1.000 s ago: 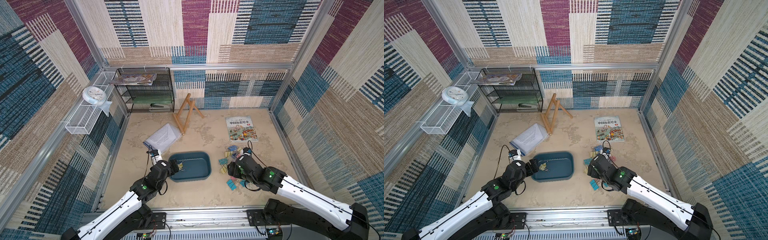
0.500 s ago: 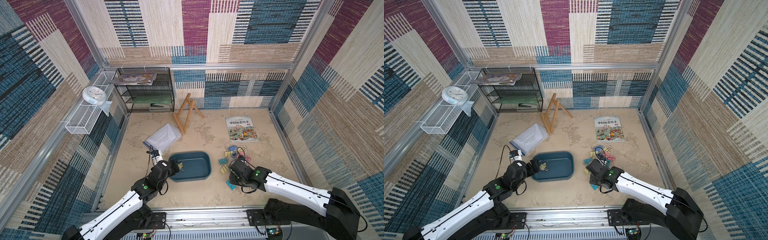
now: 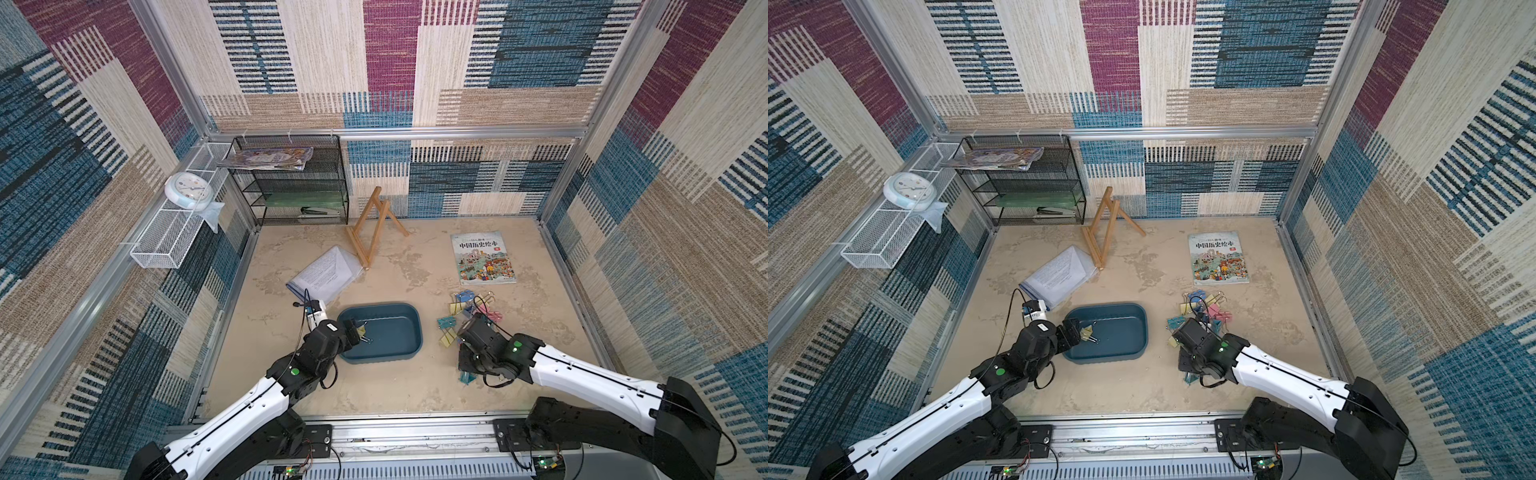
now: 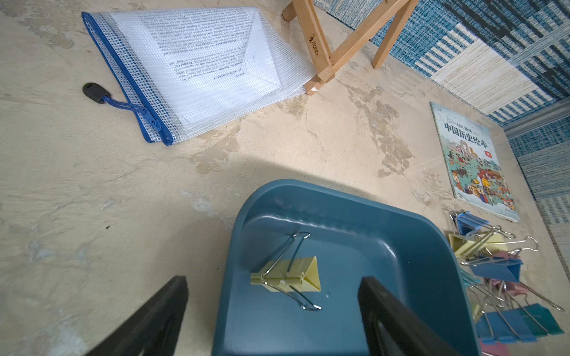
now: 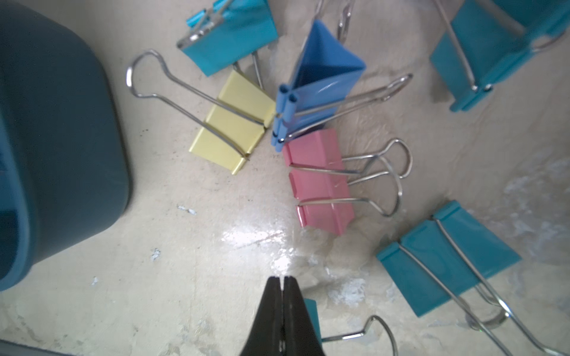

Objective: Put the binder clips in the storage box
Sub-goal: Pick up the binder clip at the center of the board, then place the binder clip in the storage box.

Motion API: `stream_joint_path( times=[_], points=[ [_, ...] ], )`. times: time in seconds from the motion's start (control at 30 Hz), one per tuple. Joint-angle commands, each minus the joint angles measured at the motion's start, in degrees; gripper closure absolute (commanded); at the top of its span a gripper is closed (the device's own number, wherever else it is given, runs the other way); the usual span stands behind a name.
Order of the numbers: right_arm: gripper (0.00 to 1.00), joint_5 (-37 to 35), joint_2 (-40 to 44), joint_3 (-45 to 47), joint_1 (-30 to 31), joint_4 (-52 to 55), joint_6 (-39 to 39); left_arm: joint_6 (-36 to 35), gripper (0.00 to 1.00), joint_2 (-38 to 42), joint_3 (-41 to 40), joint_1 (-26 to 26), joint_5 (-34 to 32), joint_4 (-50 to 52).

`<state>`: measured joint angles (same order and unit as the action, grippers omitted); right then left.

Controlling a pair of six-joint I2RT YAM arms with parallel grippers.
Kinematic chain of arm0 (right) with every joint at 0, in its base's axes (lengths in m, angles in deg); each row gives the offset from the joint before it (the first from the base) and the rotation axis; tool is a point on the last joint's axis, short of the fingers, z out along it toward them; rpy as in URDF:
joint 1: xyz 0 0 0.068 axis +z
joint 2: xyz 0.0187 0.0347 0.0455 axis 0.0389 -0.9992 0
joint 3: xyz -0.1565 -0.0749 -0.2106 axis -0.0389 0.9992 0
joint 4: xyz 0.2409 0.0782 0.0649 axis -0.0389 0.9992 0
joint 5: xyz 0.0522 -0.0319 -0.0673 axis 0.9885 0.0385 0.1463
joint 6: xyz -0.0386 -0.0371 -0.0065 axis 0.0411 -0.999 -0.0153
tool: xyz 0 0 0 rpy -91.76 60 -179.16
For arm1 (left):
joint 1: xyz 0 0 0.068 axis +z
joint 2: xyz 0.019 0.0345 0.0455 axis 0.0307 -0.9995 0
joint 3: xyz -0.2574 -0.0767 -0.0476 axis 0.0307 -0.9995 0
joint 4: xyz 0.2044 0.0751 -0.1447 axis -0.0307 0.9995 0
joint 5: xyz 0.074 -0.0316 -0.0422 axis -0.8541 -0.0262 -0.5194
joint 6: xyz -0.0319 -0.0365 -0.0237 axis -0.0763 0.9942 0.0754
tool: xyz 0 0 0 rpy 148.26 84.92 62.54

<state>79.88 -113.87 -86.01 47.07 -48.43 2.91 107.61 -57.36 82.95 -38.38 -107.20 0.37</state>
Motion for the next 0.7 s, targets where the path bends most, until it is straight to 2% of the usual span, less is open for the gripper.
stream_joint_path(
  times=[0.0, 0.17, 0.3, 0.4, 0.67],
  points=[
    [1.00, -0.1, 2.0, -2.7, 0.1, 1.5, -0.5, 0.1, 0.09, 0.3, -0.2, 0.1, -0.6, -1.4],
    [1.00, -1.4, 5.7, -8.6, 0.1, -1.8, -0.9, -0.3, 0.09, 1.1, -0.1, 0.1, -1.1, -1.1],
    [1.00, -0.2, 5.4, -10.3, 1.2, -13.3, -0.5, -0.7, 0.09, 1.8, 0.2, 0.1, -1.4, -0.7],
    [1.00, -0.7, 0.9, -11.5, 3.8, -22.7, -0.4, -0.7, 0.09, 2.6, 0.2, 0.1, -1.9, -0.1],
    [1.00, -8.7, -19.8, -16.8, 13.4, -40.5, 2.3, -2.1, 0.09, 7.0, 1.5, 0.1, -3.6, 4.9]
  ],
)
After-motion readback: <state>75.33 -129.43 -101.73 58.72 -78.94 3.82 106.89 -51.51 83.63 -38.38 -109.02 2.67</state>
